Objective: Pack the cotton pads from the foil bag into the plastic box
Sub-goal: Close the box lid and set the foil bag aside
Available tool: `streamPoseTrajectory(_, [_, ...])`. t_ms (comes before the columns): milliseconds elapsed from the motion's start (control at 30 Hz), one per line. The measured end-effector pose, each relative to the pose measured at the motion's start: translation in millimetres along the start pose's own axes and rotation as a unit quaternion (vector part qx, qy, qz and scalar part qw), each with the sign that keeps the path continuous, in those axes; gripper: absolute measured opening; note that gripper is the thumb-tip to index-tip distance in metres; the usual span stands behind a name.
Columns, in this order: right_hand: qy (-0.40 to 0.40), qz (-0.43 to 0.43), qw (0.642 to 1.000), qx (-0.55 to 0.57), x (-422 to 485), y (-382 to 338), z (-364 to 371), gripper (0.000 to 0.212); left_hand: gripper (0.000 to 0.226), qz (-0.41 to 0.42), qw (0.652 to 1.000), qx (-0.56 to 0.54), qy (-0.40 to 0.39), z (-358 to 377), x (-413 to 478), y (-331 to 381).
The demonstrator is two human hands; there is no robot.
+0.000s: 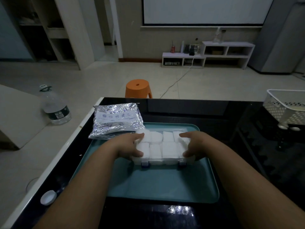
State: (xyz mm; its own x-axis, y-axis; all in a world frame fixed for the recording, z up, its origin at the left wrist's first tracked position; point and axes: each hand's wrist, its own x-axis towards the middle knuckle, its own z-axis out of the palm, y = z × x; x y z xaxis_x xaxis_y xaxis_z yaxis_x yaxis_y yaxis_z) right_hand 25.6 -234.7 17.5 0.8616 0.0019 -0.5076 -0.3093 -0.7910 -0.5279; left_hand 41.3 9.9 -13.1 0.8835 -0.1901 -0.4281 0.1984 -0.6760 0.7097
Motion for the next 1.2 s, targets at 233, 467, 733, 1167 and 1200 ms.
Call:
streamPoseTrajectory(233, [0.029, 0.000, 1.000, 0.000, 1, 8, 4, 0.072, 0.082, 0.043, 0.998, 0.027, 0.028, -3, -2, -5])
streamPoseTrajectory(467, [0.109, -0.015, 0.991, -0.078, -13, 10, 16, 0.045, 0.065, 0.063, 0.971, 0.214, 0.084, 0, -11, -1])
streamPoseTrajectory(733, [0.112, -0.026, 0.978, -0.175, -29, 8, 40, 0.053, 0.124, 0.065, 0.930, 0.359, 0.036, 41, -29, 0])
streamPoseTrajectory(1167, [0.246, -0.030, 0.956, -0.156, -16, 8, 86, 0.051, 0.093, 0.043, 0.930, 0.319, 0.176, 63, -19, 2])
streamPoseTrajectory(1200, [0.245, -0.030, 0.957, -0.155, -15, 7, 86, 0.055, 0.093, 0.039, 0.930, 0.320, 0.178, 63, -18, 2])
